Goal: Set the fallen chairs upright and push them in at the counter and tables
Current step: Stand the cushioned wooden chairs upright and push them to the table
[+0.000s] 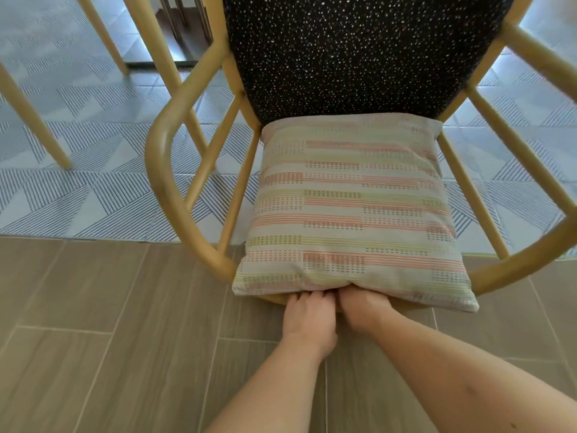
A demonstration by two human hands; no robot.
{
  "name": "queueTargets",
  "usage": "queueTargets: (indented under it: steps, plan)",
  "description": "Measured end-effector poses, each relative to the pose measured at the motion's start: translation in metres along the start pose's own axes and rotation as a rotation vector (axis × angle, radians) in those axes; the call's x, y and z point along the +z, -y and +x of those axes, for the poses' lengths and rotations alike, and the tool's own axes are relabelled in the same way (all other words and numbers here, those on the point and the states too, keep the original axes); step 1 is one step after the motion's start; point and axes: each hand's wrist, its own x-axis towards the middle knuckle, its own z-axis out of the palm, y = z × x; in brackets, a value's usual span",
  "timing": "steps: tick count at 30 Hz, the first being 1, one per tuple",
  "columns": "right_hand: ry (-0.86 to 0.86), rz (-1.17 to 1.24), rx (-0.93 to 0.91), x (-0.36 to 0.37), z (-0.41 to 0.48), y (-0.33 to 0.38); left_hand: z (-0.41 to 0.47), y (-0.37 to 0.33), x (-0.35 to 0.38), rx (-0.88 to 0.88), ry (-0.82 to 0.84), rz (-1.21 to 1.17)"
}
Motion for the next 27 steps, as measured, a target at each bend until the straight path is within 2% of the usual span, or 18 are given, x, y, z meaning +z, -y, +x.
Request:
queueTargets:
  steps: [5, 8, 10, 14, 17, 20, 22, 25, 27]
  plan:
    - [-0.158, 0.070, 0.070, 0.012, -0.010, -0.005, 0.006, -0.005, 0.006, 0.003, -0.006, 0.183]
    - [-0.247, 0.188, 0.081, 0.018, -0.011, -0.007, 0.005, -0.008, 0.011, -0.059, 0.021, 0.238]
    - [-0.249, 0.320, 0.080, 0.023, -0.011, -0.009, 0.008, -0.009, 0.009, -0.108, 0.083, 0.255]
    - [-0.240, 0.427, 0.125, 0.024, -0.005, -0.006, 0.024, -0.005, 0.003, -0.154, 0.174, 0.211]
    - [-0.281, 0.367, 0.135, 0.016, -0.002, -0.011, 0.032, -0.002, -0.003, -0.162, 0.193, 0.100]
    - [-0.131, 0.312, 0.098, 0.009, -0.019, -0.022, 0.019, -0.004, -0.019, -0.197, 0.136, -0.162]
    - [-0.119, 0.228, 0.074, -0.006, -0.040, -0.024, 0.006, -0.010, -0.038, -0.193, 0.098, -0.244]
    - [-0.242, 0.185, 0.005, -0.042, -0.077, -0.025, -0.021, -0.023, -0.077, -0.141, 0.056, -0.191]
    - [-0.205, 0.253, 0.001, -0.073, -0.110, -0.025, -0.045, -0.032, -0.111, -0.081, 0.080, -0.056]
